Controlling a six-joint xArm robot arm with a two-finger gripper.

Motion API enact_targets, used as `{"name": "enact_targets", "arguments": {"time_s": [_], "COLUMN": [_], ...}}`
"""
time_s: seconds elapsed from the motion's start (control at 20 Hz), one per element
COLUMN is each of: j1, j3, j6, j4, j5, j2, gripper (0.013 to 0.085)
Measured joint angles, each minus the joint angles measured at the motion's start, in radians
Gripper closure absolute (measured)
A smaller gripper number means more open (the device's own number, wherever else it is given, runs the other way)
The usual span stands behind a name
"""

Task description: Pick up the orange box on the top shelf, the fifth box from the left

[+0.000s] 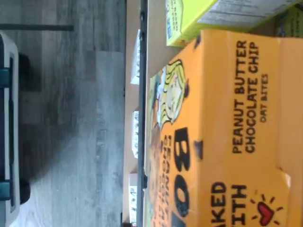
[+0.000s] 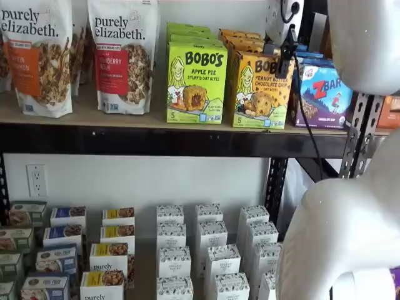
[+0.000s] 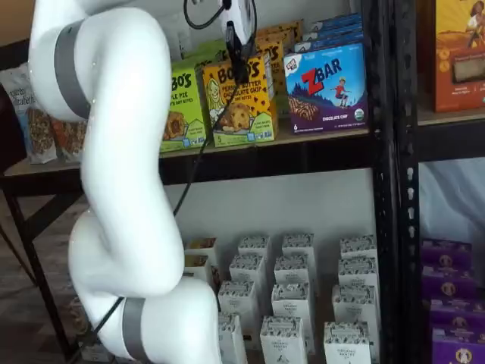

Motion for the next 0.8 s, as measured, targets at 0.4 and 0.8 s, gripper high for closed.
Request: {"name": "enact_targets", "arguments": {"time_s": [0.4,0.8], "j1": [0.004,-0.003], "j3": [-0.005,0.002], "j6": [0.004,-0.001], "j4": [-0.007,0.009], "j5": [0.019,0.01], "j2": [0.007,0.001], "gripper": [0.013,0.029]}}
